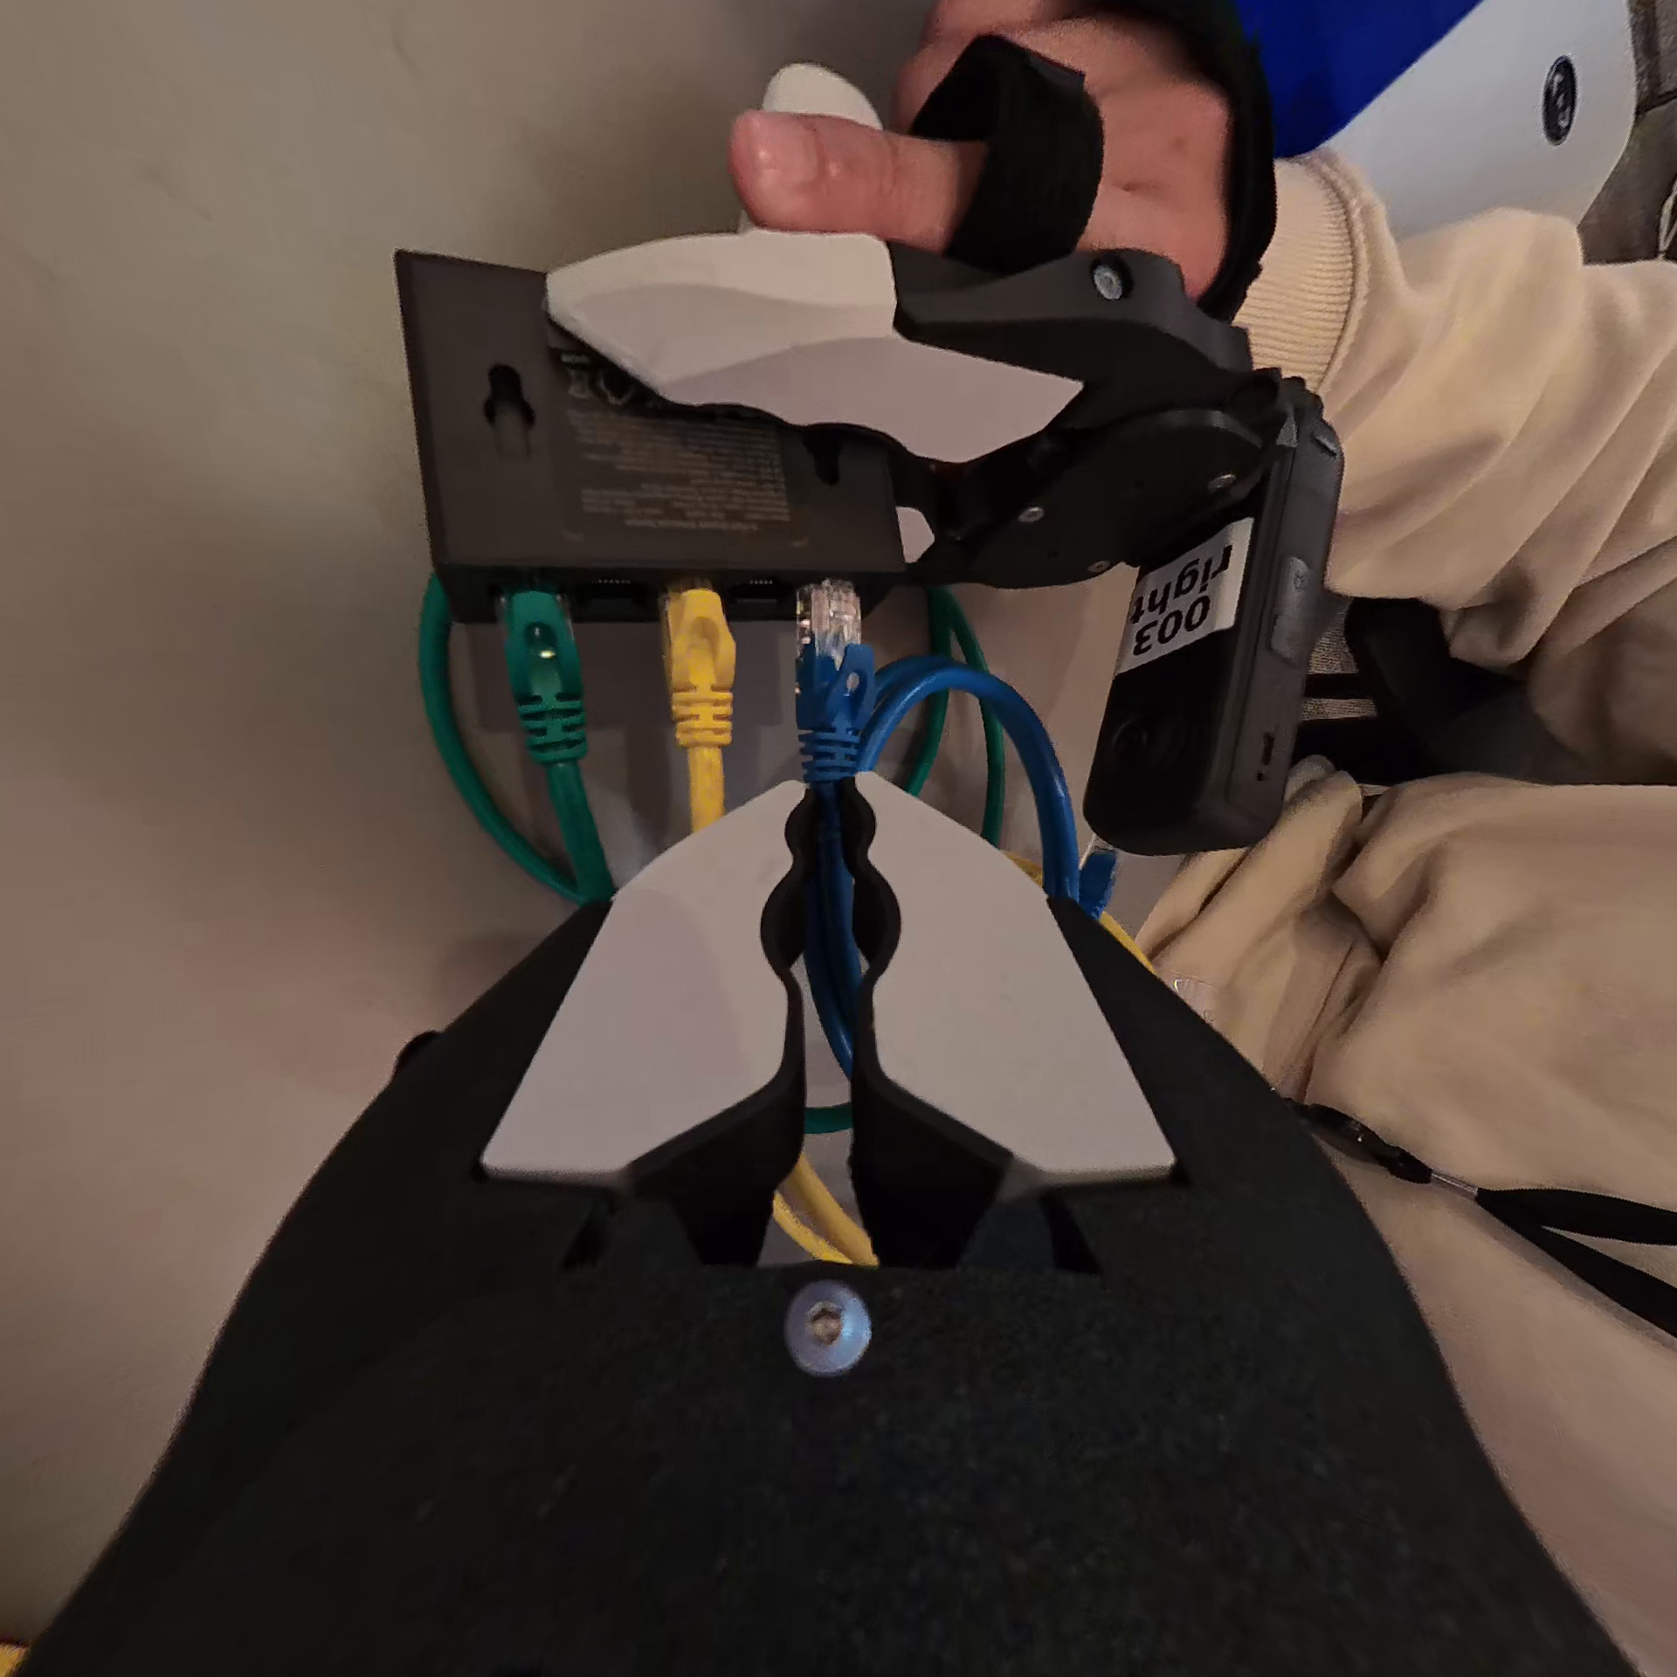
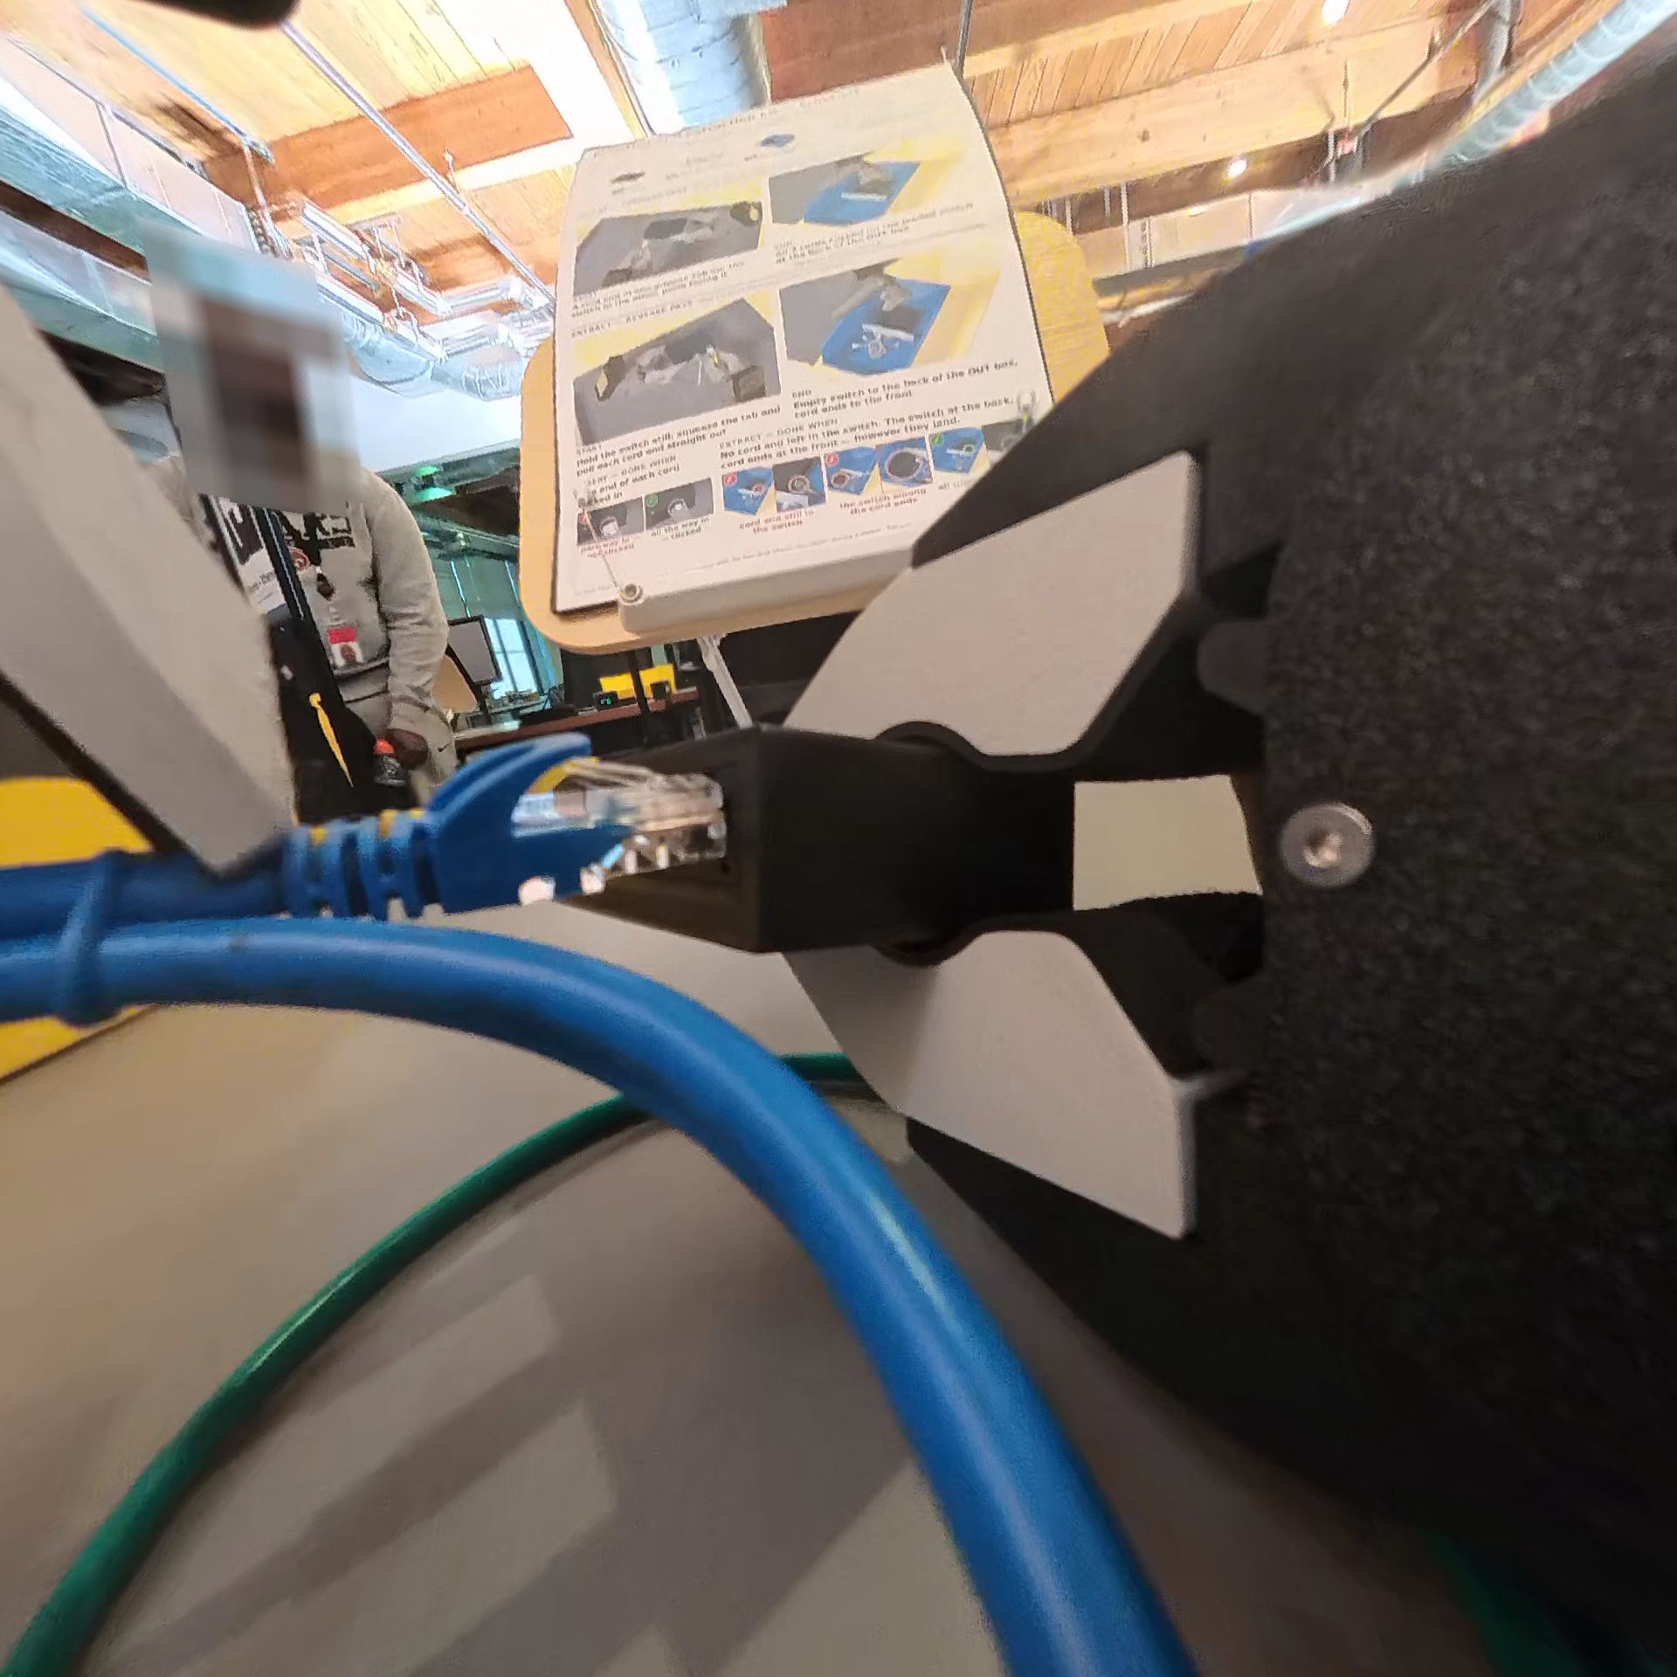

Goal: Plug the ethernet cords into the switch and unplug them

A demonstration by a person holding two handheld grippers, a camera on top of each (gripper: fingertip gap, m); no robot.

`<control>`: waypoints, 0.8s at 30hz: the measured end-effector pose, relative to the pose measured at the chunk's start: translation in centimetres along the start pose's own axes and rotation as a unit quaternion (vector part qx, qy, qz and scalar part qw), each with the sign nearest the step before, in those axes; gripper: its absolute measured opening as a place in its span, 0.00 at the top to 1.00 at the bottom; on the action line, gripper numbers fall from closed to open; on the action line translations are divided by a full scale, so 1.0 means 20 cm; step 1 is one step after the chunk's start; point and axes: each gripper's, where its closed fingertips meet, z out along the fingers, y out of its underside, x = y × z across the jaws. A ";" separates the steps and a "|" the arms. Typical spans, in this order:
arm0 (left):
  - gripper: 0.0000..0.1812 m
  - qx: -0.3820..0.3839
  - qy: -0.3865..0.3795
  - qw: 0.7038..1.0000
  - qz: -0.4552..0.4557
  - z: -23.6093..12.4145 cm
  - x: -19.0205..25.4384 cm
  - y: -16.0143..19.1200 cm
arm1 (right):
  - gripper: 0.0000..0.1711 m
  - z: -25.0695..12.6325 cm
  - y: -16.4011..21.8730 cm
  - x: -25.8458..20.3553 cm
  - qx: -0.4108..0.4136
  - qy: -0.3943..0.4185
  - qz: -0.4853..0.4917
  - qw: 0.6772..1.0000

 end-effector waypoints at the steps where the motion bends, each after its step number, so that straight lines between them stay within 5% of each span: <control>1: 0.98 0.002 0.003 1.000 0.000 0.00 0.01 0.00 | 0.83 0.00 0.00 0.00 0.001 -0.001 0.000 1.000; 11: 0.98 -0.021 0.098 0.993 -0.070 0.02 0.04 0.04 | 0.83 -0.01 -0.06 0.02 0.007 0.038 -0.057 0.998; 17: 0.98 -0.003 0.064 0.997 -0.048 0.02 0.02 -0.01 | 0.83 0.00 -0.01 0.03 -0.009 0.031 -0.037 0.999; 24: 0.99 0.041 -0.061 0.997 0.035 0.00 0.01 -0.06 | 0.80 0.00 0.01 0.00 -0.024 0.006 0.005 1.000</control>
